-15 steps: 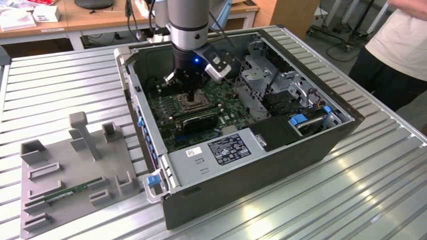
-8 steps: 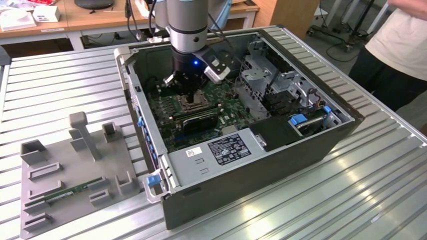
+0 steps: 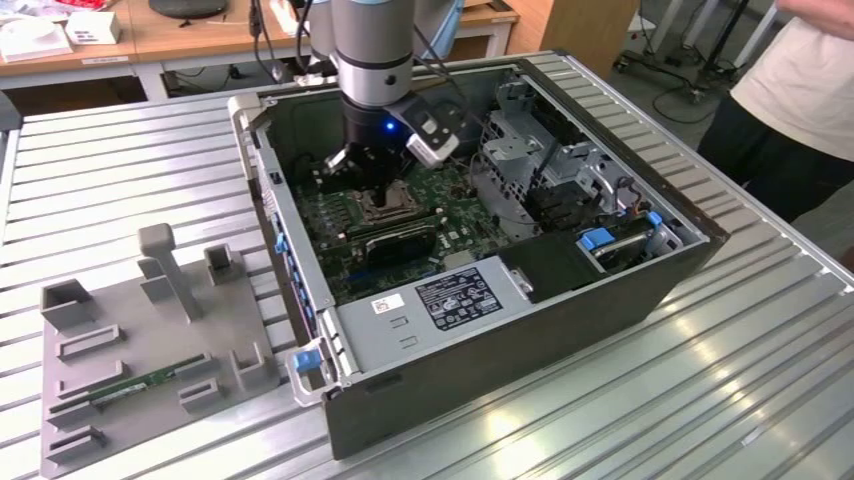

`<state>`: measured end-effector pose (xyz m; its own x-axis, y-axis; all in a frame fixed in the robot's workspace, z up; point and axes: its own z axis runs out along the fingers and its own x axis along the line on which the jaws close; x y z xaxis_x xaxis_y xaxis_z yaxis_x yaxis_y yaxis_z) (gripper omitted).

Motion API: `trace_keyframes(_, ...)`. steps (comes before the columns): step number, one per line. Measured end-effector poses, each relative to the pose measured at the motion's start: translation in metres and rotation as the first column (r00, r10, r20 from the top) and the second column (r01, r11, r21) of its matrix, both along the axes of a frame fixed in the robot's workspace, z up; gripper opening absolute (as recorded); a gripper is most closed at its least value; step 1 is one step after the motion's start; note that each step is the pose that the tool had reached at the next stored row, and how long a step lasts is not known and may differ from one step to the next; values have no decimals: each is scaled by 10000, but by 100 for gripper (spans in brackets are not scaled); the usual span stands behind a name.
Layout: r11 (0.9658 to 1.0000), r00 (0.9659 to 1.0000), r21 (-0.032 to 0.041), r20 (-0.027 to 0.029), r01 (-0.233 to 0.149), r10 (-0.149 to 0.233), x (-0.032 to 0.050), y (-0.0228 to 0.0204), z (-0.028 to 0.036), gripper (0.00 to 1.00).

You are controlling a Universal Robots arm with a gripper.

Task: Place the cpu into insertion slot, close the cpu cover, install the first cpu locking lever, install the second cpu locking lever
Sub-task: 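Install the second cpu locking lever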

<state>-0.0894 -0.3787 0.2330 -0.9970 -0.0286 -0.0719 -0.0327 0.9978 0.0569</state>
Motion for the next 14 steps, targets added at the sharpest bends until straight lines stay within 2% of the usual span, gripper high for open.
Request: trace_keyframes(14, 10000, 10000, -3, -2, 78, -78, -45, -2, -74, 11)
